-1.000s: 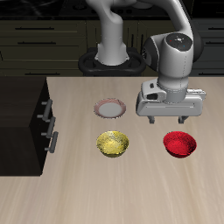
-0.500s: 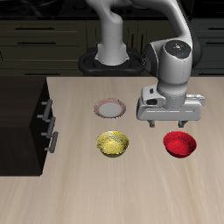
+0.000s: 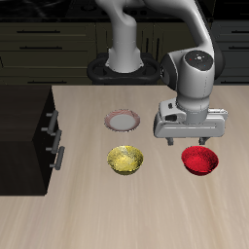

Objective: Place the red bowl on the plate

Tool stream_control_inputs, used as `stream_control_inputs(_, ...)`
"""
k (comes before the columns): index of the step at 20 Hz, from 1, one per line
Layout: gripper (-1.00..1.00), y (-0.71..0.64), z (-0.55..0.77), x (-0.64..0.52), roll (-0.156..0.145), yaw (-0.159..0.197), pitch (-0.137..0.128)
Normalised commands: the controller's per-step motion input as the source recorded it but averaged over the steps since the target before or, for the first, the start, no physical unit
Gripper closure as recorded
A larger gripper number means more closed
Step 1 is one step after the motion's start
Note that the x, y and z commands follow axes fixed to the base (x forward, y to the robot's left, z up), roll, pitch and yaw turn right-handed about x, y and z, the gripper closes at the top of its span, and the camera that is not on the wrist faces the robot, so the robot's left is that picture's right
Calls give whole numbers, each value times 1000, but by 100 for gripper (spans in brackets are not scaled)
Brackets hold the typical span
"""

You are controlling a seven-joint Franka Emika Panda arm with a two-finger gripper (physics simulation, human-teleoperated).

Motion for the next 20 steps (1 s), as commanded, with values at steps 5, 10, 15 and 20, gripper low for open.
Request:
stream_control_inputs(5, -100, -61, -137, -54, 1, -26, 21)
stream_control_inputs(10, -100, -34, -234, -12, -12, -19, 29)
stream_control_inputs(15, -100, -19, -293, 9, -3, -18, 46)
stream_control_inputs(20, -100, 8, -118, -25, -1, -7, 8)
